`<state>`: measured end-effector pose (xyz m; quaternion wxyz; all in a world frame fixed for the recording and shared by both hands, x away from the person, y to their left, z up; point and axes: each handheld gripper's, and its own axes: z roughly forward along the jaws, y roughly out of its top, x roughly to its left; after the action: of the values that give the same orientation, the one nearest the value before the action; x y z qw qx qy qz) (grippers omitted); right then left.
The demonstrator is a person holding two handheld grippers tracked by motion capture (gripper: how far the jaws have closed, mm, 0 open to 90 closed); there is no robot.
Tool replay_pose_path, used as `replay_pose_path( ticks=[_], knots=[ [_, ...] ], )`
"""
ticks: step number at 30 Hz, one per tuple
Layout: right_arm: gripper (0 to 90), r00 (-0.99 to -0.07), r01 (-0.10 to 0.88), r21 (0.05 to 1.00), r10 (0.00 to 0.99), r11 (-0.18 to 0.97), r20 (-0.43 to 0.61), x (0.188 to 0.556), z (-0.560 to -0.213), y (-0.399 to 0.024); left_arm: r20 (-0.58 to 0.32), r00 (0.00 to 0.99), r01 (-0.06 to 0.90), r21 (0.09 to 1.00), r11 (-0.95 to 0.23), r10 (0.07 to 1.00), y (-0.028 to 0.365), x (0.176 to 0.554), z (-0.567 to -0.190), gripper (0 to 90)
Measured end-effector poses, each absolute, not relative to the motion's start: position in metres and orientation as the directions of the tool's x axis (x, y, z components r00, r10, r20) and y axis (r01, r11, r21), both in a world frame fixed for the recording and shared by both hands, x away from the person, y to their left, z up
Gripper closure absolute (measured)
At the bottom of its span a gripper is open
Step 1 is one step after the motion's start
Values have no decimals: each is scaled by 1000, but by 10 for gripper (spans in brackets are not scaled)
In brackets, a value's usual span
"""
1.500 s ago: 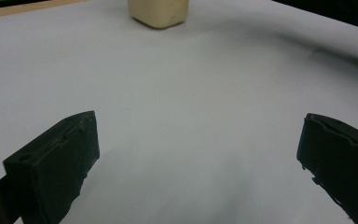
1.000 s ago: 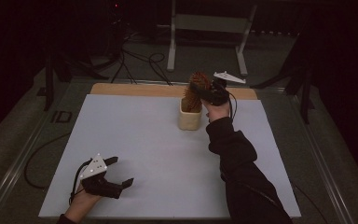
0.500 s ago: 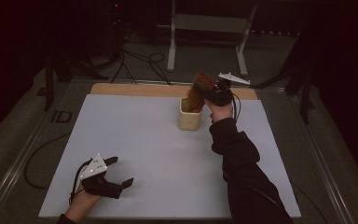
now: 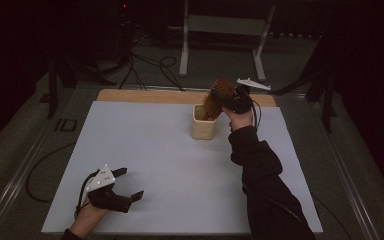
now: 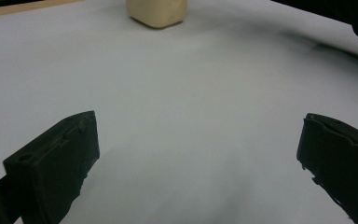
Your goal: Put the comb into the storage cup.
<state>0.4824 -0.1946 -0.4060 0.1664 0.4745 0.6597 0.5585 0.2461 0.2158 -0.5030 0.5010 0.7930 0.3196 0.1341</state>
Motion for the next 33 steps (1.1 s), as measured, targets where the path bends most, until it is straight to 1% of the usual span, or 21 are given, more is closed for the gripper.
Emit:
replay_pose_path(
  ticks=[2, 3, 5, 6, 7, 8, 9, 11, 13, 19, 23, 29, 33],
  knots=[
    [281, -497, 443, 894, 811, -70, 310, 483, -404, -196, -109, 758, 374, 880, -292, 643, 216, 246, -503, 0],
    [264, -499, 444, 893, 807, -74, 315, 483, -403, -197, -110, 759, 376, 879, -293, 642, 216, 247, -504, 0],
    [192, -510, 447, 892, 797, -74, 322, 483, -402, -199, -108, 761, 375, 878, -297, 640, 216, 246, -503, 0],
    [172, -513, 442, 894, 799, -68, 315, 483, -401, -201, -108, 761, 372, 880, -294, 640, 215, 246, -503, 0],
    [134, -525, 439, 897, 794, -56, 306, 482, -400, -202, -107, 760, 372, 881, -293, 641, 216, 246, -503, 0],
    [120, -542, 430, 902, 788, -40, 293, 481, -399, -203, -108, 761, 372, 881, -294, 640, 216, 246, -503, 0],
    [128, -543, 424, 905, 793, -24, 276, 480, -398, -204, -107, 761, 373, 880, -295, 640, 215, 247, -503, 0],
    [97, -560, 419, 908, 796, 31, 231, 479, -397, -206, -109, 762, 373, 880, -295, 638, 215, 247, -503, 0],
    [98, -567, 413, 909, 796, 53, 212, 477, -397, -208, -108, 762, 372, 880, -295, 639, 215, 248, -503, 0],
    [97, -551, 401, 913, 816, 76, 174, 475, -398, -218, -107, 765, 368, 882, -295, 635, 214, 247, -502, 0],
    [96, -549, 395, 911, 825, 117, 131, 473, -398, -224, -109, 767, 367, 882, -294, 633, 214, 248, -502, 0],
    [95, -573, 381, 911, 814, 159, 98, 465, -393, -230, -107, 764, 367, 883, -292, 636, 216, 245, -502, 0],
    [95, -586, 378, 912, 804, 159, 103, 458, -389, -235, -106, 763, 365, 885, -290, 638, 216, 244, -501, 0]
  ],
)
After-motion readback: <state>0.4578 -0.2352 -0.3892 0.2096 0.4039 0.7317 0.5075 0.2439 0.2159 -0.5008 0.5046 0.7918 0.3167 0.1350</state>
